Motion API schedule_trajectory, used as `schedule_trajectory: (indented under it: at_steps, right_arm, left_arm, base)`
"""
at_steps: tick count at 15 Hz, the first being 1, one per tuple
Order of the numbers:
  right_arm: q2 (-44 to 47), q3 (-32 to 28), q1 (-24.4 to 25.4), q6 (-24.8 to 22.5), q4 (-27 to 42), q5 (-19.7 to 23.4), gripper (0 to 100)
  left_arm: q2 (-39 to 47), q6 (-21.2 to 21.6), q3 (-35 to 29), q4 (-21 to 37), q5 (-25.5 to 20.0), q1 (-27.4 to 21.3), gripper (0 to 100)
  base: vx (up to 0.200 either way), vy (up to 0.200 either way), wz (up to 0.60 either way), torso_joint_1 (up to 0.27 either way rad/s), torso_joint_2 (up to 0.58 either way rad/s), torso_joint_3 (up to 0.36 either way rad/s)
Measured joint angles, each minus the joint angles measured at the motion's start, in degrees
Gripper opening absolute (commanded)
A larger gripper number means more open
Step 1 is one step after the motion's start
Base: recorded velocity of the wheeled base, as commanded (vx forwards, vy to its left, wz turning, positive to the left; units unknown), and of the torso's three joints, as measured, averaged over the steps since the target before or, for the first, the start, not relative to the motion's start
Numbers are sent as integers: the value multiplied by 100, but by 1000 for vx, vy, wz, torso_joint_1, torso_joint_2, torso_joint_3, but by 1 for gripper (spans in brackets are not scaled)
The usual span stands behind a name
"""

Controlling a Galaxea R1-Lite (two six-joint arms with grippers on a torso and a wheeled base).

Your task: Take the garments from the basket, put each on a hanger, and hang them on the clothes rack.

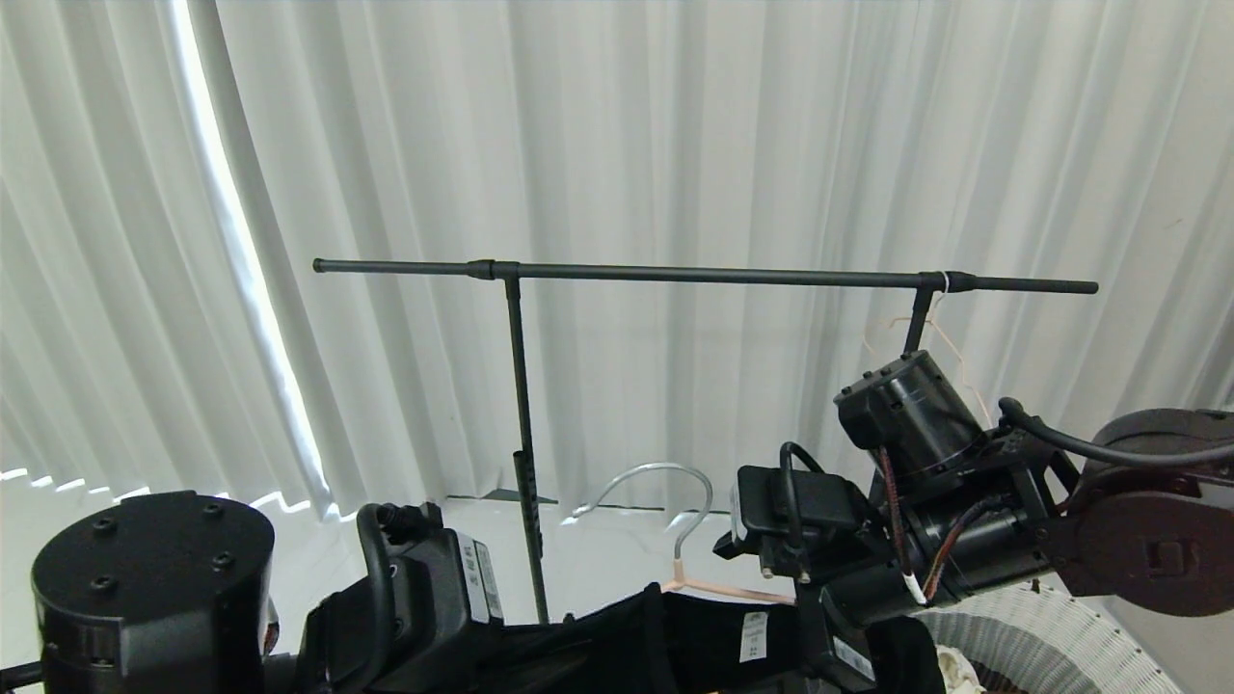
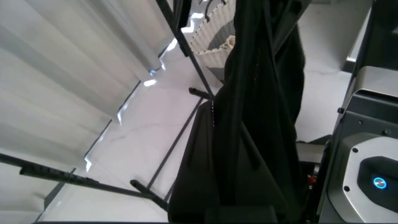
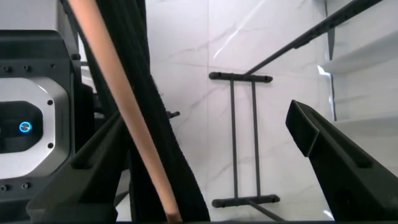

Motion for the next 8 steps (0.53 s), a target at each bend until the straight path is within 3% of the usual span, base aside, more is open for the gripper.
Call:
schedule_trajectory:
  at_steps: [4,5,8]
  right_arm:
    - [38,0,5,57,-9,-9,100]
    - [41,0,5,55,-9,-9,0]
    - [44,-6,9,55,-101,-124,0]
  left_arm:
    - [-41,9,12,-2,0,-22,0]
    - [-50,9,12,0,0,-27,0]
    - [-59,9,12,-21,6,-32,0]
  base:
    - [0,0,0,0,0,0]
    - [0,0,0,0,0,0]
    - [0,0,0,0,0,0]
